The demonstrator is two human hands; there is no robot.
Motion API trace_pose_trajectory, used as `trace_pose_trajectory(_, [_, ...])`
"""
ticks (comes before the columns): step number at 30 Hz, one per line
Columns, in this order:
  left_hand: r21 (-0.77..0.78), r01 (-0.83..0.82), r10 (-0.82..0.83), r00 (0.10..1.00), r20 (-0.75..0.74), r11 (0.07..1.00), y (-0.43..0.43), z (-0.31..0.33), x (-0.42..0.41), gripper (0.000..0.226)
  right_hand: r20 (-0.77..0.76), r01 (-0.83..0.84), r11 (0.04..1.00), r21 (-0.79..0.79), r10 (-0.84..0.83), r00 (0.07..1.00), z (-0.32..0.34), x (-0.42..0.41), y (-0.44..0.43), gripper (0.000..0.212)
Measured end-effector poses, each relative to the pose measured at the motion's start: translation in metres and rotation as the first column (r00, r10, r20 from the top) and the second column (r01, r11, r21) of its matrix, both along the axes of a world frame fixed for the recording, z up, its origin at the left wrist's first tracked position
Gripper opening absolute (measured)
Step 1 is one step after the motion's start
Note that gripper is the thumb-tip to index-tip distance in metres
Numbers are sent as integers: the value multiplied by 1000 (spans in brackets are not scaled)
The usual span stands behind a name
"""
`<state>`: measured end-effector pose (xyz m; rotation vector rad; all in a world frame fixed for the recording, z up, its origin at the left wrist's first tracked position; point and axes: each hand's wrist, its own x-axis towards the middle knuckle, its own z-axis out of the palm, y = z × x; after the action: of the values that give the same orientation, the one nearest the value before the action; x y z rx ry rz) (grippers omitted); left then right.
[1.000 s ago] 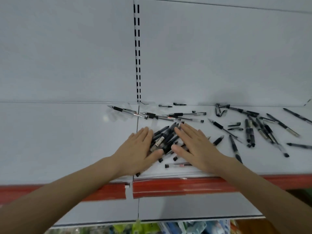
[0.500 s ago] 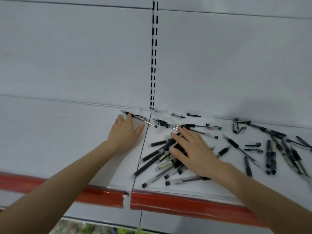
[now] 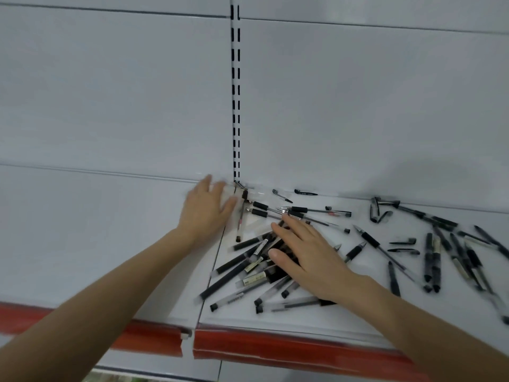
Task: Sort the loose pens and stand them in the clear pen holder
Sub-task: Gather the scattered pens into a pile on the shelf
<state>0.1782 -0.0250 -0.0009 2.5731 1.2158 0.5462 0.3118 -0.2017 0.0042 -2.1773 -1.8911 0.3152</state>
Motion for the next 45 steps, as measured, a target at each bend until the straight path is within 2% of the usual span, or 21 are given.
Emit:
trace_pose_trajectory(2, [-9, -152, 150, 982, -111, 988, 20, -4, -4, 62, 11, 10, 1000, -14, -10, 1000, -1, 0, 0, 85])
trace_pose_trajectory(4, [-73, -183, 170, 974, -149, 980, 31, -6, -4, 65, 20, 10, 1000, -20, -10, 1000, -2, 1, 2, 86])
trace_pose_trajectory(9, [-132, -53, 40, 994, -98, 990, 22, -4, 18, 58, 27, 4, 1000, -25, -3, 1000, -1, 2, 4, 88])
trace_pose_trajectory(13, [-144, 81, -82, 997, -1, 986, 10, -4, 41, 51, 28, 6, 1000, -25, -5, 1000, -1, 2, 5, 86])
trace_pose_trajectory(15, [-172, 113, -119, 993, -23, 979, 6, -4, 51, 61, 27, 6, 1000, -24, -5, 1000, -2, 2, 5, 85])
trace_pose_trajectory(17, [-207, 113, -130, 989, -69, 972, 7, -7, 54, 73, 26, 5, 1000, -21, -5, 1000, -2, 2, 4, 84])
trace_pose_trajectory(21, [-211, 129, -136, 991, -16, 969, 13, -10, 42, 40, 29, 1, 1000, -17, -1, 1000, -2, 3, 4, 82])
trace_pose_trajectory(23, [-174, 157, -164, 986, -25, 972, 13, -9, 39, 44, 25, 3, 1000, -17, -3, 1000, -2, 3, 4, 83])
trace_pose_trajectory(25, [-134, 207, -217, 975, -59, 969, 15, -7, 38, 59, 18, 7, 1000, -17, -6, 1000, -2, 3, 4, 84])
trace_pose_trajectory(28, [-162, 239, -257, 962, -95, 957, 17, -7, 38, 67, 19, 12, 1000, -20, -11, 1000, -2, 2, 4, 84])
trace_pose_trajectory(33, [-139, 310, -326, 939, -107, 940, 3, -6, 47, 51, 41, 19, 1000, -22, -18, 999, -2, 2, 3, 86])
trace_pose_trajectory(36, [-97, 370, -376, 925, -60, 924, -3, -7, 47, 54, 49, 23, 999, -32, -21, 999, -1, 2, -1, 85])
trace_pose_trajectory(39, [-57, 309, -308, 951, 26, 949, 6, -6, 40, 55, 32, 33, 999, -42, -31, 999, -1, 3, -6, 86])
trace_pose_trajectory(42, [-69, 259, -261, 965, -20, 963, 14, -3, 38, 58, 39, 66, 996, -64, -64, 997, -1, 3, -11, 87])
trace_pose_trajectory(45, [-113, 319, -328, 942, -68, 941, 8, 2, 44, 46, 108, 152, 980, -129, -139, 984, -1, 5, -16, 82])
